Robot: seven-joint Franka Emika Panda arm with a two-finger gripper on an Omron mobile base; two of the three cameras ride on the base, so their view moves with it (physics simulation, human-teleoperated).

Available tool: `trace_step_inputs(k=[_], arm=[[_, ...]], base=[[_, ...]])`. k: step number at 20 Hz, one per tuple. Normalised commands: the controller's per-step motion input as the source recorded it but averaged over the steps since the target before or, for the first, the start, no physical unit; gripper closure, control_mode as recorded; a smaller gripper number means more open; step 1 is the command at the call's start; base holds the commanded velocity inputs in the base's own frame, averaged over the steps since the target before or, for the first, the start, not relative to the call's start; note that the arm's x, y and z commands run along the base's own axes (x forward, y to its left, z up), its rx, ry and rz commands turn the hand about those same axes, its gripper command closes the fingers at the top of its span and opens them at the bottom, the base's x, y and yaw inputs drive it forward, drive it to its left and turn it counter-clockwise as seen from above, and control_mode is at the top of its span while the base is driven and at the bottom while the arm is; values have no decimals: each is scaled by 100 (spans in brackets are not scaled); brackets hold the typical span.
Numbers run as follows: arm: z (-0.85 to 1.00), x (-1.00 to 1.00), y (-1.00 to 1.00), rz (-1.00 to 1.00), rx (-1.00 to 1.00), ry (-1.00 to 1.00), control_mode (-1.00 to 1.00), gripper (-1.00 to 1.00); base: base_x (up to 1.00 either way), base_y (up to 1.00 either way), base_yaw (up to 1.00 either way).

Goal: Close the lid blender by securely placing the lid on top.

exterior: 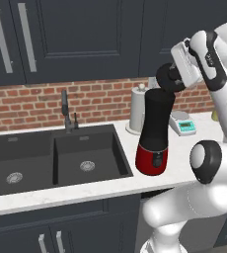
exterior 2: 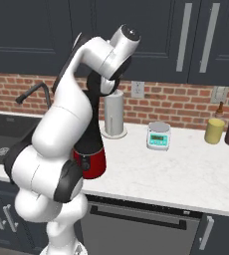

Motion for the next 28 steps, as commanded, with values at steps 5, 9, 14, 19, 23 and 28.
trace_step_inputs(k=[5, 9, 14, 19, 23, 28], arm=[[-23, 27, 48, 0, 5, 7, -100, 100], [-19, 40, 36, 0, 2, 10, -100, 100], [-25, 28, 25, 0, 6, 15, -100, 100], [-34, 0, 26, 0, 14, 12, -100, 100], [-11, -8, 30, 0, 18, 9, -100, 100], [-12, -3, 30, 0, 17, 5, -100, 100]], base=[[0, 0, 0], [0, 0, 0], [0, 0, 0], [0, 0, 0], [0, 0, 0], [0, 0, 0]])
